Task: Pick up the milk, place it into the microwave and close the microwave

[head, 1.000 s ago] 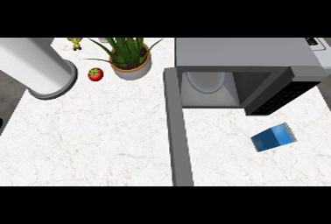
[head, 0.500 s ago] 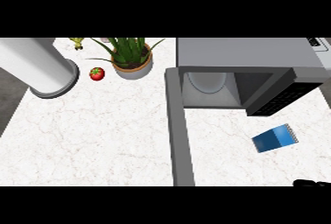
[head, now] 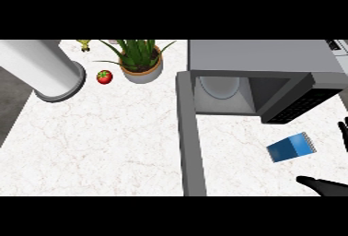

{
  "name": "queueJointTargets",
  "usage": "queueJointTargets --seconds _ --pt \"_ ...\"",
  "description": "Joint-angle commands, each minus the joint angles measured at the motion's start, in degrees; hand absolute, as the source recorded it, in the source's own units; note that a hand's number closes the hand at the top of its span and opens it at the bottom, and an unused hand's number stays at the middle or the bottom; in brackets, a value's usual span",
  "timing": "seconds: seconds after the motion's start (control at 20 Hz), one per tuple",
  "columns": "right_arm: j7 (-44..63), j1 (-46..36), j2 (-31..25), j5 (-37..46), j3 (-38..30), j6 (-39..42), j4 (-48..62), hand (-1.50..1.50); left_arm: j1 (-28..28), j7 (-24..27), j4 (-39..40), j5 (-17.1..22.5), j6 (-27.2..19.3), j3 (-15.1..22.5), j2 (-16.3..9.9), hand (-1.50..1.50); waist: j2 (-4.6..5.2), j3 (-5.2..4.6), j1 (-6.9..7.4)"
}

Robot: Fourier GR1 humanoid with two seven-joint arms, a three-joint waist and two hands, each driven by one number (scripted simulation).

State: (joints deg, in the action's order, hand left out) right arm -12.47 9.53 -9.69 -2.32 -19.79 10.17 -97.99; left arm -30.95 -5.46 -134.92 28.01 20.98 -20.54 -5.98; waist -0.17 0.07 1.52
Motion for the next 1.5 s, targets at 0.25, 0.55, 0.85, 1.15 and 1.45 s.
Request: queueJointTargets --seconds 0.25,0.55,0.85,1.15,1.45 --pt "-15.82 -0.16 0.14 6.2 -0.56 -0.47 20.3 -1.5 -4.15 -0.65 -7.64 10.87 1.73 -2.46 1.38 -1.5 0.1 0.08 -0.08" --pt "-22.89 -7.05 -5.53 10.16 -2.73 -2.29 34.66 -1.5 -7.27 2.22 -6.19 12.64 5.92 -3.9 2.17 -1.5 0.1 0.07 0.57" --pt "-30.62 -10.24 -4.15 12.27 -1.47 -3.86 45.01 -1.5 -8.59 0.73 -7.6 16.92 6.09 -7.0 -0.01 -1.5 0.11 0.09 0.15" --pt "-37.01 -19.46 -6.91 12.48 -3.41 -3.81 60.24 -1.5 -8.83 2.26 -6.61 15.65 6.96 -5.9 1.95 -1.5 0.28 0.14 0.47" --pt "-46.57 -21.29 -6.58 11.5 -4.94 -1.21 71.99 -1.5 -11.68 4.95 -4.94 15.25 11.12 -7.11 2.62 -1.5 0.34 0.19 0.63"
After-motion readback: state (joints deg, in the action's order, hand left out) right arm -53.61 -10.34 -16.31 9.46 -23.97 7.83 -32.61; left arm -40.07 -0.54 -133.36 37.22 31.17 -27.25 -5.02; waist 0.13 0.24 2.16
